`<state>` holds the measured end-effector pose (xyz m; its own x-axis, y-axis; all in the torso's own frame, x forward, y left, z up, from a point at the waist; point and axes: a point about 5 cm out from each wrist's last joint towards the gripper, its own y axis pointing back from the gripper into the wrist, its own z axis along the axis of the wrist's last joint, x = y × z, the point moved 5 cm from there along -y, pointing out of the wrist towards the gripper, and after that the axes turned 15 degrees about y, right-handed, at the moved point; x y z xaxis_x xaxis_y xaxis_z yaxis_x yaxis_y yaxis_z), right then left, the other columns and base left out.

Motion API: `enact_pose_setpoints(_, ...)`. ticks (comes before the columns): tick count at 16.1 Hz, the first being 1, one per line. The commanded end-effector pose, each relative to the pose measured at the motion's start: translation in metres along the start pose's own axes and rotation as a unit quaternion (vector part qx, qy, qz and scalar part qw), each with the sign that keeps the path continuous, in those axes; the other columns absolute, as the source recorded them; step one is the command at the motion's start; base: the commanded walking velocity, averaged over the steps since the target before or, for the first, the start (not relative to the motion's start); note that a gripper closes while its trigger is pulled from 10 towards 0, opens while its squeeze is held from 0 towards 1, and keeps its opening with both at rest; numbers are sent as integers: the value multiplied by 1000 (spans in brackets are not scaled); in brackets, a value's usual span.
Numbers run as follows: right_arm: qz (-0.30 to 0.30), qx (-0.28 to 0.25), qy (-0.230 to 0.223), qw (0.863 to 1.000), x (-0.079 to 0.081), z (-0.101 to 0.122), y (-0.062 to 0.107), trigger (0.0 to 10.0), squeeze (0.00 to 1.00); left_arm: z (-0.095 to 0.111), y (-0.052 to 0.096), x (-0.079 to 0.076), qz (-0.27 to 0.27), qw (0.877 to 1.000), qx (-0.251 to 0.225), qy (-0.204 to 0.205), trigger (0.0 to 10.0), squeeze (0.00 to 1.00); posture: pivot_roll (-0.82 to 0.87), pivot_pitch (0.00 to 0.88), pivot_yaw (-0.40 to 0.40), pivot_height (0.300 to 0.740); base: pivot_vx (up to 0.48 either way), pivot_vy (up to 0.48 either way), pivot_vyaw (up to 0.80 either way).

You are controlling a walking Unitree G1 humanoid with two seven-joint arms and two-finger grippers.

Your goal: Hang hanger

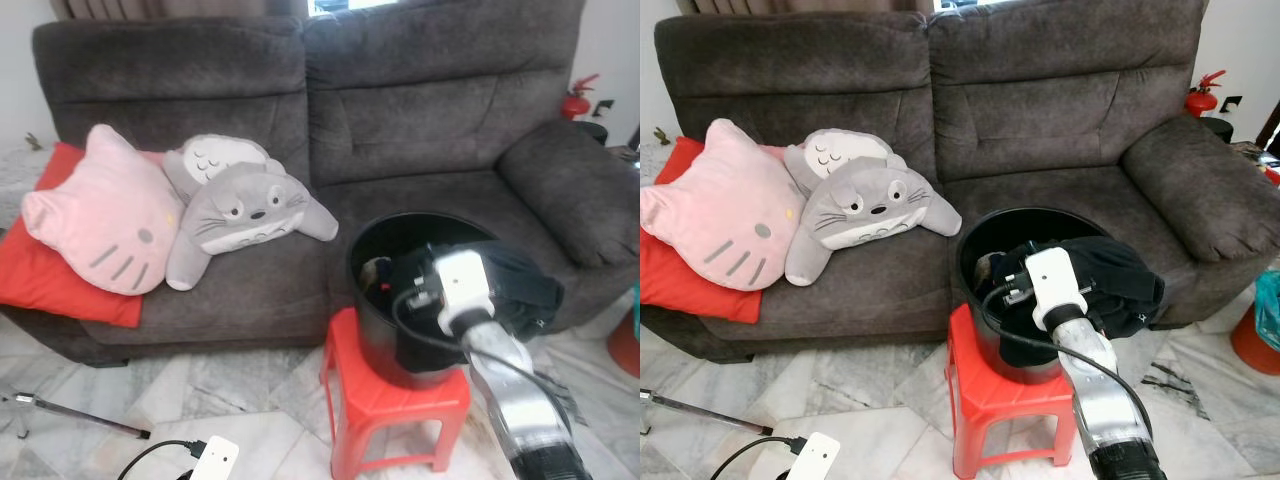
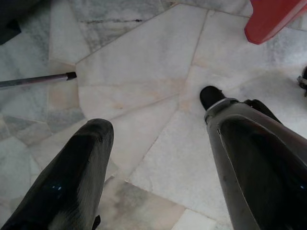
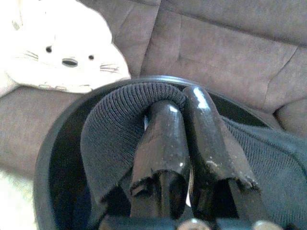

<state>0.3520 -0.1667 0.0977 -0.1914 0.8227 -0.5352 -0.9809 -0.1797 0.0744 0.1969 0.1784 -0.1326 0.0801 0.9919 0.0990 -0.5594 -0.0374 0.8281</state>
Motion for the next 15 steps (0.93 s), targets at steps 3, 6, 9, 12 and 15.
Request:
enact_pose_setpoints(3,13,14,0,1000,6,3,8,0,0,-4,0,2,0,1000,9,0,10000,0,-238,19,66,740,0,0,0)
enact_pose_setpoints(6,31,44,-2,999,15,-5,14,10000,0,-4,0,3,-1,1000,9,-2,10000,0,-240,19,67,740,0,0,0)
enact_pose_setpoints(9,24,45,-3,999,12,-1,17,10000,1000,-4,0,3,0,1000,9,-2,10000,0,-241,19,66,740,0,0,0)
enact_pose_setpoints(12,-8,37,15,999,0,9,25,10000,1000,-4,0,2,0,1000,10,-2,10000,0,-245,20,64,740,0,0,0)
enact_pose_setpoints(15,-25,36,22,999,-7,12,33,10000,1000,-4,0,1,-2,1000,10,-3,10000,0,-250,19,65,740,0,0,0)
